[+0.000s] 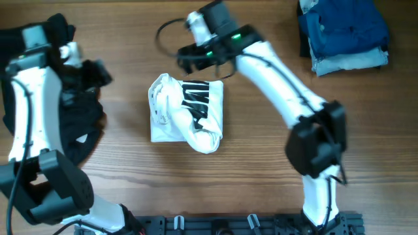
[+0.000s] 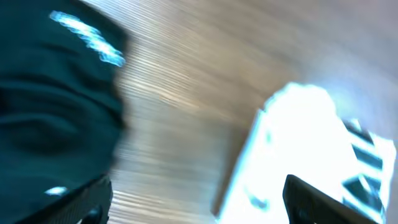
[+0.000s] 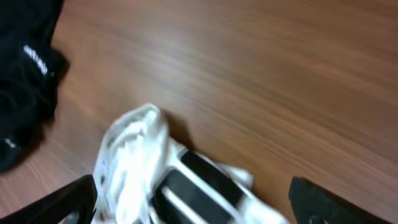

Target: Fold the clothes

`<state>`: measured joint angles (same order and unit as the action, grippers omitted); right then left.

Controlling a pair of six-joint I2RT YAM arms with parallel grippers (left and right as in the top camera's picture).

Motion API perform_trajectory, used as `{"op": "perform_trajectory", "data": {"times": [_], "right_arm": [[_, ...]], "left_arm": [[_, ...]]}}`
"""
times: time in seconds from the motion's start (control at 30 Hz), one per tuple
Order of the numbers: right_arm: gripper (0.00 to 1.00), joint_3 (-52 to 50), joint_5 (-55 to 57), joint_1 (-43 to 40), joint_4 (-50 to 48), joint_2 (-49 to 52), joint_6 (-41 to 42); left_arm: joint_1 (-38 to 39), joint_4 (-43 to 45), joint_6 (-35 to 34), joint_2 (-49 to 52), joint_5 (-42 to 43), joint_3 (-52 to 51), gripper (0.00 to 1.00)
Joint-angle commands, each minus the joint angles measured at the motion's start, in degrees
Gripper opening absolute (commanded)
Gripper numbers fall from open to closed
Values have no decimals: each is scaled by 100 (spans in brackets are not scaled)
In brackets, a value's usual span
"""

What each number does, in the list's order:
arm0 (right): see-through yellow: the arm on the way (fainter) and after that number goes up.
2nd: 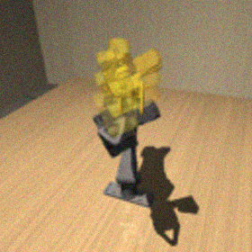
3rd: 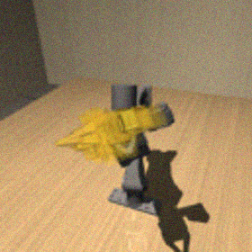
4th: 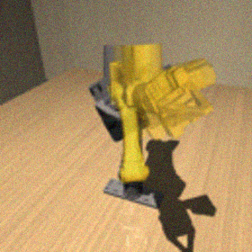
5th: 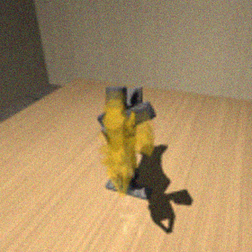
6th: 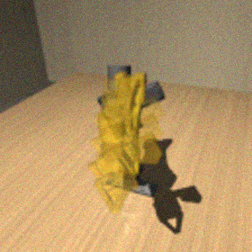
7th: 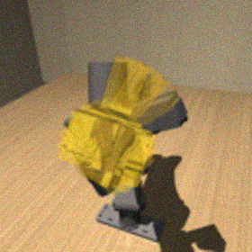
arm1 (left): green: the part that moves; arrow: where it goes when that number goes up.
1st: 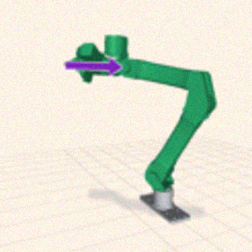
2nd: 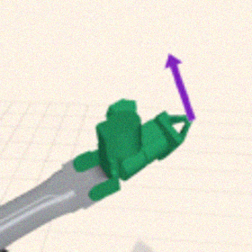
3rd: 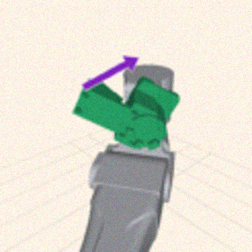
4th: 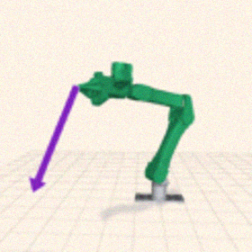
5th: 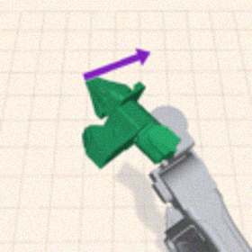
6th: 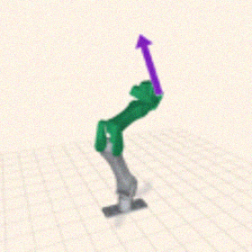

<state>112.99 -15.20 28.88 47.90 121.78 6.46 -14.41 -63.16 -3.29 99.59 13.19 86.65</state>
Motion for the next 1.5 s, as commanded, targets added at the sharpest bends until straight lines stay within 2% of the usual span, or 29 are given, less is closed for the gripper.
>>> {"op": "perform_trajectory", "data": {"times": [0.0, 0.13, 0.2, 0.27, 0.53, 0.6, 0.7, 0.83, 0.9, 1.13, 1.2, 1.23, 1.33, 1.37, 1.47], "right_arm": [[99, 101, 11, -507, 647, -498, 101], [99, 63, 15, -804, 1224, -487, 46], [99, 63, 15, -914, 1298, -487, 11], [99, 63, 15, -981, 1279, -487, 13], [100, 63, 15, -1060, 1196, -487, 11], [100, 63, 15, -1060, 1193, -487, 11], [99, 63, 17, -1060, 1196, -487, -35], [99, 63, 17, -1060, 1200, -487, -46], [99, 63, 17, -1060, 1198, -487, -46], [100, 63, 37, -1060, 1196, -487, -50], [99, 63, 37, -1060, 1196, -487, -50], [99, 63, 37, -1060, 1196, -487, -48], [99, 63, 37, -1060, 1198, -487, -50], [100, 63, 37, -1060, 1198, -487, -50], [100, 63, 39, -1060, 1193, -487, -50]], "left_arm": [[966, -214, 634, 72, 343, -85, 80], [1722, -7, 629, 72, 284, -660, 69], [1952, 247, 584, 72, 328, -1080, 57], [2074, 398, 586, 72, 476, -1342, 50], [2739, 546, 855, 72, 560, -1808, 33], [2863, 627, 931, 72, 197, -1897, 33], [2892, 885, 929, 72, -332, -2079, 40], [2872, 1333, 931, 72, -647, -2304, 63], [2872, 1517, 933, 72, -647, -2371, 70], [2879, 2037, 1362, 72, -632, -2837, 66], [2879, 2055, 1362, 72, -632, -2896, 58], [2879, 2035, 1360, 72, -625, -2896, 41], [2879, 1985, 1360, 72, -629, -2896, 10], [2876, 1965, 1357, 72, -654, -2896, 4], [2872, 1919, 966, 48, -992, -2870, 4]]}}
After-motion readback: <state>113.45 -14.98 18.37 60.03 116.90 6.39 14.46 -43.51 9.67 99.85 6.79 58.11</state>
